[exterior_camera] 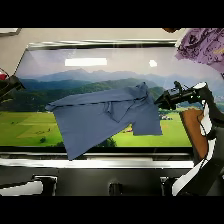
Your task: Fold the clothes and pants, and hang the long-sleeved shirts on hangers.
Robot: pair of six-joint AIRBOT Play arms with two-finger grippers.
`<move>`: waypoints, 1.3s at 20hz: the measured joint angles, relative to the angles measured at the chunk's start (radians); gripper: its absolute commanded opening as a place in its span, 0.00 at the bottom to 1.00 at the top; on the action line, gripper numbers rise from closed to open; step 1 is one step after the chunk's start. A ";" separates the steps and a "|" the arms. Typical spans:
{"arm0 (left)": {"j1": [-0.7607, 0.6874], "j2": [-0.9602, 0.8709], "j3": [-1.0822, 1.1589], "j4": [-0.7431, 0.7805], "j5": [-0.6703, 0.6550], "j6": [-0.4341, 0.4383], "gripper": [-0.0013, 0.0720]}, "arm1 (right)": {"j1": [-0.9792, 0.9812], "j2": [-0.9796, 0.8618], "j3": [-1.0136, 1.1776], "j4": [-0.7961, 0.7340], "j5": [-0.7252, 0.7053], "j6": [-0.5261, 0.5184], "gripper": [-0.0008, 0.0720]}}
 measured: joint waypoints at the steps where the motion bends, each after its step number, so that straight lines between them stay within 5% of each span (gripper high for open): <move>1: 0.000 0.000 0.000 0.000 0.000 0.000 1.00 | 0.000 0.000 0.000 -0.001 0.000 0.003 0.49; 2: 0.000 0.000 0.000 0.000 -0.001 0.000 1.00 | 0.000 0.000 0.000 -0.012 -0.002 0.004 0.37; 4: 0.000 -0.002 0.000 0.000 -0.001 0.000 1.00 | 0.000 -0.002 -0.001 -0.025 -0.002 0.011 0.28; 6: 0.000 -0.003 0.000 -0.003 -0.002 0.000 1.00 | 0.004 -0.003 -0.001 -0.036 -0.008 0.011 0.04; 14: 0.047 0.031 -0.104 -0.058 -0.034 -0.003 0.90 | 0.019 0.026 -0.002 -0.043 -0.024 0.011 0.04; 26: 0.082 0.436 -1.066 -0.451 0.130 0.204 0.90 | 0.019 0.179 -0.001 -0.030 0.031 0.038 0.04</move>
